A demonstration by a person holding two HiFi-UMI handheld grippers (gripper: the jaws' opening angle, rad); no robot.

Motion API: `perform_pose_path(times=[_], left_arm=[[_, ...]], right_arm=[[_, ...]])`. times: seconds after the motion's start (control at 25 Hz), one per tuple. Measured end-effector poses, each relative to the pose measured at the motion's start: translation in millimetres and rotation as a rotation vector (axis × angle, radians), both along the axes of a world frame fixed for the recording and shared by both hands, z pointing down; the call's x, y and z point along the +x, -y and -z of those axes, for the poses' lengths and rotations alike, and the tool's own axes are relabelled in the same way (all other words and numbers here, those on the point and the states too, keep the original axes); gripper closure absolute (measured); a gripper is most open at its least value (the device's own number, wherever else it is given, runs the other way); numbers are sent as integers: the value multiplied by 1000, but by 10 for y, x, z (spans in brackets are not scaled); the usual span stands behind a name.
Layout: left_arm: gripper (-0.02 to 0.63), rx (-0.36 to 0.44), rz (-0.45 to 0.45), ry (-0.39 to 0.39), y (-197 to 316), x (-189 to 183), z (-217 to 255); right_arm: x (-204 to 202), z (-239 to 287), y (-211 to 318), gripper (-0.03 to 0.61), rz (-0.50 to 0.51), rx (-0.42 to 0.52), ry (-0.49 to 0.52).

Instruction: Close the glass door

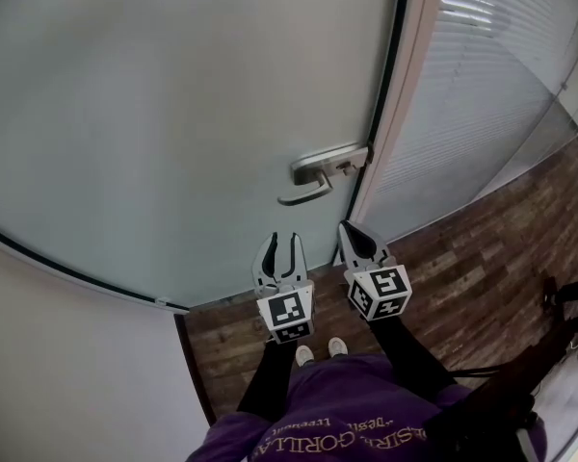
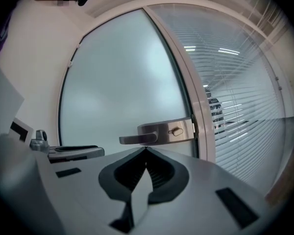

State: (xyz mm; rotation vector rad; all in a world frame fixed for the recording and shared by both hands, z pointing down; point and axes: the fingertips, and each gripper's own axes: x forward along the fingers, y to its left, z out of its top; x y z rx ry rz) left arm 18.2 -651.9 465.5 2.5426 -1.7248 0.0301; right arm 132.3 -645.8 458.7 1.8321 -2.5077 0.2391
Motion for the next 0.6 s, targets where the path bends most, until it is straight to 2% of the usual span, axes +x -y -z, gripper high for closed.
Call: perform_pose_path(times=[0.08, 0.16, 0.6], left_arm=[[514, 13, 23, -31, 8, -34, 63], [614, 22, 43, -46, 23, -59, 115], [614, -21, 46, -41, 23, -67, -12]], right_arm=[[-8, 13, 12, 588, 2, 5, 6], [-9, 9, 19, 588, 4, 6, 11], [-7, -10, 40, 588, 13, -2, 17]])
